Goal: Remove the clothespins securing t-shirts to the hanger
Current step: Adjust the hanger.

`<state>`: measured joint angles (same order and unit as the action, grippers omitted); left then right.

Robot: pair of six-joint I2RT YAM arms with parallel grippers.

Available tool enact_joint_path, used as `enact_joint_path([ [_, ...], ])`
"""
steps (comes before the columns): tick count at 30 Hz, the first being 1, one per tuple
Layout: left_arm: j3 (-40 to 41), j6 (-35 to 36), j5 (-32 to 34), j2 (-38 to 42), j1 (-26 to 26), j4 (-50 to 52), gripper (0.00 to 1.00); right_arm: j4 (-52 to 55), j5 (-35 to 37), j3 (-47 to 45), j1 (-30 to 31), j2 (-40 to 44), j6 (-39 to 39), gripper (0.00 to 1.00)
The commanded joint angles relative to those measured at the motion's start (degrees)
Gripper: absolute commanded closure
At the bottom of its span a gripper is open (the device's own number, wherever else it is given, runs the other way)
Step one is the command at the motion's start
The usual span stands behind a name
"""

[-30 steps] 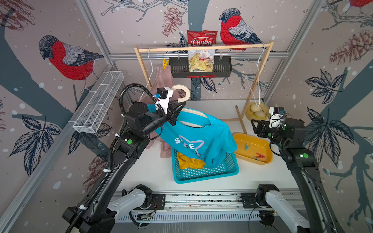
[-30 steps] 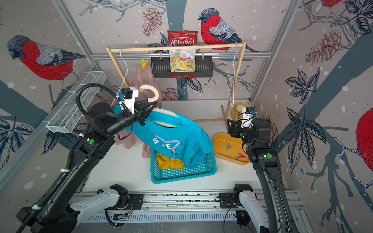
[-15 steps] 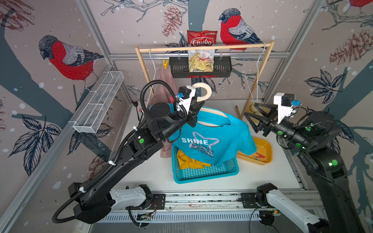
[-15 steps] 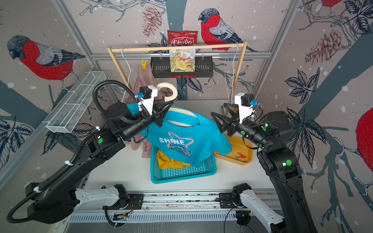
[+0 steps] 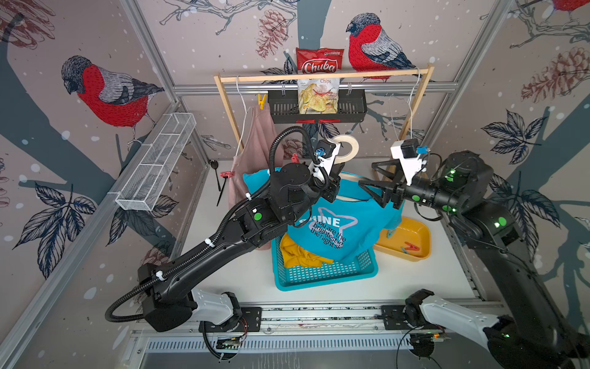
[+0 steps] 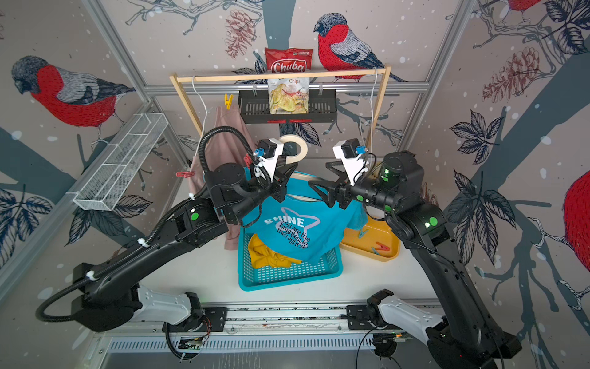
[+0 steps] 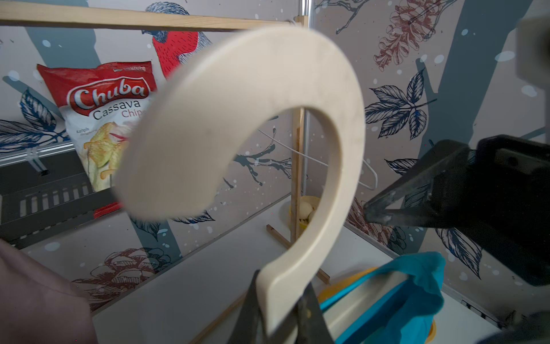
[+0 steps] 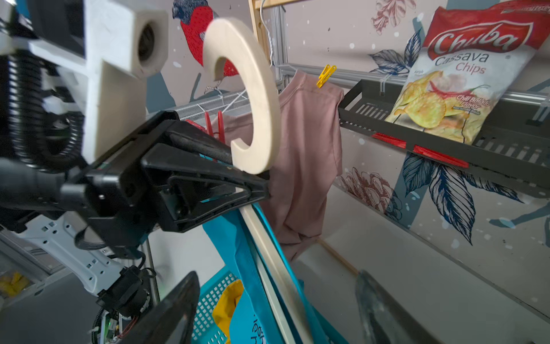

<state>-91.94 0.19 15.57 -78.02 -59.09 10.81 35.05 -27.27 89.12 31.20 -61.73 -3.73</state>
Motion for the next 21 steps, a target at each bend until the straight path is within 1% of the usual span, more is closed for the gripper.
enact_joint_path([
  [1,-1.2,-0.8,-6.9,-0.5,-0.2,-5.3,1.00,2.9,8.4,0.8,2.9,-2.0,-5.0,0.18],
  [4,-1.2,-0.4,-9.1,-0.7,-0.1,-4.3,1.00,3.9,11.4,1.4,4.8,-3.9,-7.0,0.19],
  [5,-1.1,-0.3,-9.7,-0.7,-0.1,-4.0,1.00,4.2,11.9,1.7,5.3,-4.5,-7.4,0.22],
  [7,-0.7,-0.3,-10.6,-0.4,-0.1,-3.8,1.00,4.5,11.7,2.0,5.7,-5.4,-8.4,0.34],
  [9,0.1,-0.1,-11.6,0.2,0.0,-3.8,1.00,3.9,11.0,1.7,5.8,-5.5,-9.1,0.52],
  [14,3.0,3.3,-12.9,3.5,0.4,-3.9,1.00,2.2,8.3,-0.1,5.8,-4.2,-12.2,0.87],
  [15,3.5,4.0,-13.1,4.3,0.6,-3.8,0.98,2.1,7.7,-0.2,5.8,-4.0,-12.7,0.94],
  [16,4.0,4.6,-13.4,5.2,1.0,-3.6,0.97,2.3,7.1,-0.1,5.7,-3.9,-13.1,1.00],
  [18,4.5,4.7,-15.1,6.6,2.4,-3.0,0.94,2.9,5.7,0.3,5.7,-3.8,-13.8,1.00],
  [21,5.7,3.0,-19.6,8.9,5.6,-3.5,0.92,3.4,4.2,0.6,5.7,-3.6,-14.8,1.00],
])
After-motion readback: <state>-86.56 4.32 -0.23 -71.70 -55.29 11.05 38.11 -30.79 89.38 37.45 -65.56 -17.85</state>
